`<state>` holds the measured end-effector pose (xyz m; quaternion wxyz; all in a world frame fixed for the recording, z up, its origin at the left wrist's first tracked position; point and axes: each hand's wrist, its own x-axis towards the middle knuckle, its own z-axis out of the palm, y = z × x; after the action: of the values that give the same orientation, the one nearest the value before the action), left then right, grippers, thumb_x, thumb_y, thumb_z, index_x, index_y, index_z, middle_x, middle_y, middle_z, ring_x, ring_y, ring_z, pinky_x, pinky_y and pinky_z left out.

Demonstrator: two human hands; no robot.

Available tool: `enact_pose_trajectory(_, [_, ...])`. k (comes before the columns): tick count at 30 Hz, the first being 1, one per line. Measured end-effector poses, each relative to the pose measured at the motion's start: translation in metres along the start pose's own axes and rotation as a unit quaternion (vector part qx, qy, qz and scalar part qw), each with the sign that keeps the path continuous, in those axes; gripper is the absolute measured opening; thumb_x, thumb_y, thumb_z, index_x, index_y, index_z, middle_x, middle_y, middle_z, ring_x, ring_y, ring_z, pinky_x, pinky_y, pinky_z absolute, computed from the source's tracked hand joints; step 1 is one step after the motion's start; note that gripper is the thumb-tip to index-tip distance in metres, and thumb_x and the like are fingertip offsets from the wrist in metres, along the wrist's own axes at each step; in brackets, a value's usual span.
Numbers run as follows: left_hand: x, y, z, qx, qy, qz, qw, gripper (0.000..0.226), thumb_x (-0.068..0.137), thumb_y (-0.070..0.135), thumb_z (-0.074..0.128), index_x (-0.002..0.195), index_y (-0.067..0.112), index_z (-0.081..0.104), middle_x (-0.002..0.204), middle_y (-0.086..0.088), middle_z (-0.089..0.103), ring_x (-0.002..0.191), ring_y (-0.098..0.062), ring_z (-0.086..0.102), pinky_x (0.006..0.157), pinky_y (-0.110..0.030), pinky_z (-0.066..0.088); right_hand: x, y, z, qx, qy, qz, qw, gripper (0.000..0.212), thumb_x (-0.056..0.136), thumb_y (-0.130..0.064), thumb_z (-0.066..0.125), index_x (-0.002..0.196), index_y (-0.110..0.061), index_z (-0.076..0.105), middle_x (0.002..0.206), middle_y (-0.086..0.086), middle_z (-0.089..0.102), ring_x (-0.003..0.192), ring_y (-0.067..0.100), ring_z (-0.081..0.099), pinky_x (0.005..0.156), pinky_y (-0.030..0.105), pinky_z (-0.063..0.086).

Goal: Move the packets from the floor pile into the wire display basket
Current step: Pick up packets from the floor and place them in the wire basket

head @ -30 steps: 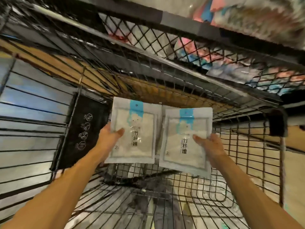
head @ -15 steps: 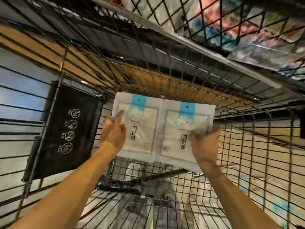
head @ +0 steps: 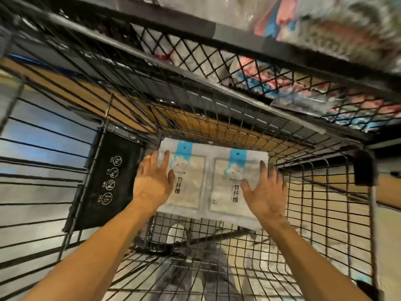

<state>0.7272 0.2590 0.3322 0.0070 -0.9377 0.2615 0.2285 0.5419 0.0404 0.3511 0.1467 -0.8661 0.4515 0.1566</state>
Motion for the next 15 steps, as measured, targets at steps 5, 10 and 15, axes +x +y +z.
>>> enact_pose_trajectory(5, [-0.018, 0.01, -0.08, 0.037, 0.05, 0.044, 0.997, 0.064, 0.102, 0.046, 0.029, 0.157, 0.014, 0.031, 0.16, -0.017, 0.034, 0.144, -0.034, 0.036, 0.114, -0.051, 0.039, -0.019, -0.002, -0.078, -0.026, 0.013, -0.041, 0.999, 0.078, 0.101, -0.064, 0.032, 0.163, -0.019, 0.015, 0.172, 0.009, 0.013, 0.157, 0.03, 0.015, 0.129, 0.047, 0.008])
enact_pose_trajectory(10, [-0.055, 0.03, -0.17, 0.03, 0.124, 0.054, 0.99, 0.061, 0.103, 0.045, 0.045, 0.156, 0.014, 0.04, 0.16, -0.017, 0.039, 0.147, -0.035, 0.038, 0.117, -0.049, 0.035, -0.047, -0.013, -0.17, -0.013, 0.07, -0.067, 0.995, 0.076, 0.1, -0.061, 0.041, 0.162, -0.02, 0.025, 0.17, 0.009, 0.023, 0.156, 0.028, 0.02, 0.129, 0.047, 0.012])
enact_pose_trajectory(15, [-0.095, 0.053, -0.269, 0.026, 0.178, 0.078, 0.98, 0.062, 0.105, 0.047, 0.039, 0.159, 0.018, 0.033, 0.164, -0.013, 0.033, 0.151, -0.031, 0.031, 0.121, -0.047, 0.028, -0.082, -0.019, -0.262, -0.017, 0.146, -0.091, 0.985, 0.076, 0.099, -0.064, 0.042, 0.16, -0.02, 0.032, 0.167, 0.009, 0.03, 0.155, 0.029, 0.025, 0.128, 0.047, 0.017])
